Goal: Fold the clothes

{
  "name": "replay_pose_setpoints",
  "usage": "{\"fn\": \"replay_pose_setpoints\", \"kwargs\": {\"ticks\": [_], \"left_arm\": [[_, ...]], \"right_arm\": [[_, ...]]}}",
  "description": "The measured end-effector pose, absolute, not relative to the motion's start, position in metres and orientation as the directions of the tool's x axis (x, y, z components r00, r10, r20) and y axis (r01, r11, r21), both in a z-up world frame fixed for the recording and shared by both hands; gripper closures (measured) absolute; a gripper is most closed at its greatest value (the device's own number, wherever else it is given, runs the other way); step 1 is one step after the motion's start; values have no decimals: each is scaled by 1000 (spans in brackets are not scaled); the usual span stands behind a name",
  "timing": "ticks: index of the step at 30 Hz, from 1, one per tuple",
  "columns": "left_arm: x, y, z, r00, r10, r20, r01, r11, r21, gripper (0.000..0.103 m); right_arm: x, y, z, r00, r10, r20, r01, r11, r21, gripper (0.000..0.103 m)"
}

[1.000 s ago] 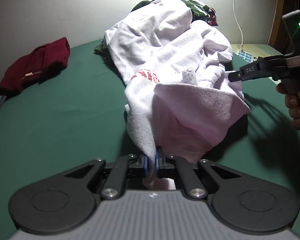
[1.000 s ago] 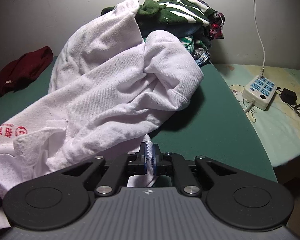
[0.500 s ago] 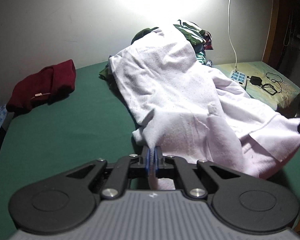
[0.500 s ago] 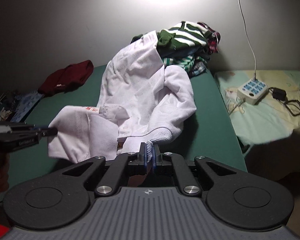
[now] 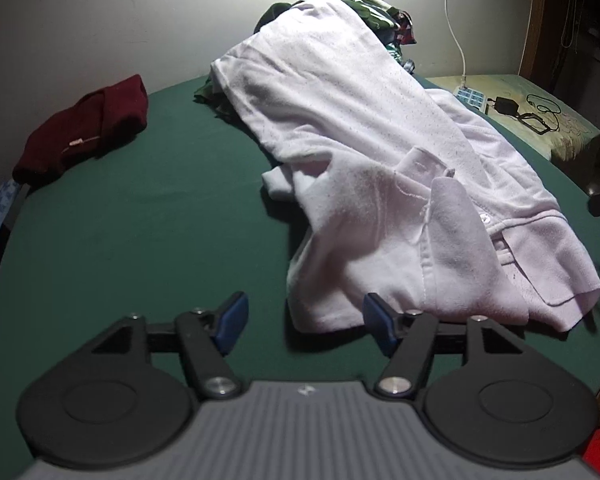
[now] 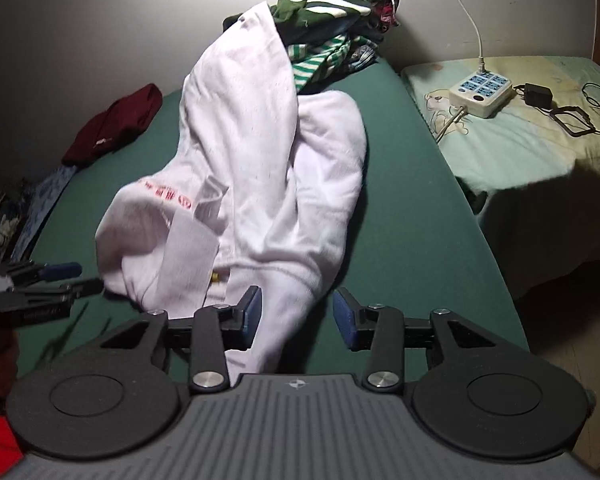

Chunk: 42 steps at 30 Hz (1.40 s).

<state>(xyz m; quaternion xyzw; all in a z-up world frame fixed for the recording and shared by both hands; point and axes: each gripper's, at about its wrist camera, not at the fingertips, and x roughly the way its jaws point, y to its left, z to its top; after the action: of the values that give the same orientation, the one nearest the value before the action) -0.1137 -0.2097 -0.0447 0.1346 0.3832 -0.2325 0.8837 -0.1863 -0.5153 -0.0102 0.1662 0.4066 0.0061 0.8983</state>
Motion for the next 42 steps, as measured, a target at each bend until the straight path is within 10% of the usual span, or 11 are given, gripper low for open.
{"fn": "replay_pose_setpoints", "kwargs": {"ticks": [6, 12, 14, 16, 42], "left_arm": [[-98, -230, -64, 572, -305, -761, 524, 850, 53, 36], [-93, -237, -73, 559, -336, -758, 537, 843, 23, 69], [-92, -239, -72, 566, -330, -755, 534, 845, 31, 94], [-91, -235, -67, 566, -340, -751, 531, 847, 17, 95], [-129, -61, 130, 817, -432, -382, 481, 876, 40, 102]], "right_arm": [[-139, -522, -42, 641, 125, -758, 237, 906, 350, 60], [-128, -510, -53, 653, 71, -754, 244, 923, 298, 59], [-126, -503, -53, 656, 56, -752, 224, 938, 265, 64], [-123, -497, -53, 653, 43, -756, 222, 944, 246, 97], [-187, -408, 139, 964, 77, -256, 20, 934, 355, 98]]}}
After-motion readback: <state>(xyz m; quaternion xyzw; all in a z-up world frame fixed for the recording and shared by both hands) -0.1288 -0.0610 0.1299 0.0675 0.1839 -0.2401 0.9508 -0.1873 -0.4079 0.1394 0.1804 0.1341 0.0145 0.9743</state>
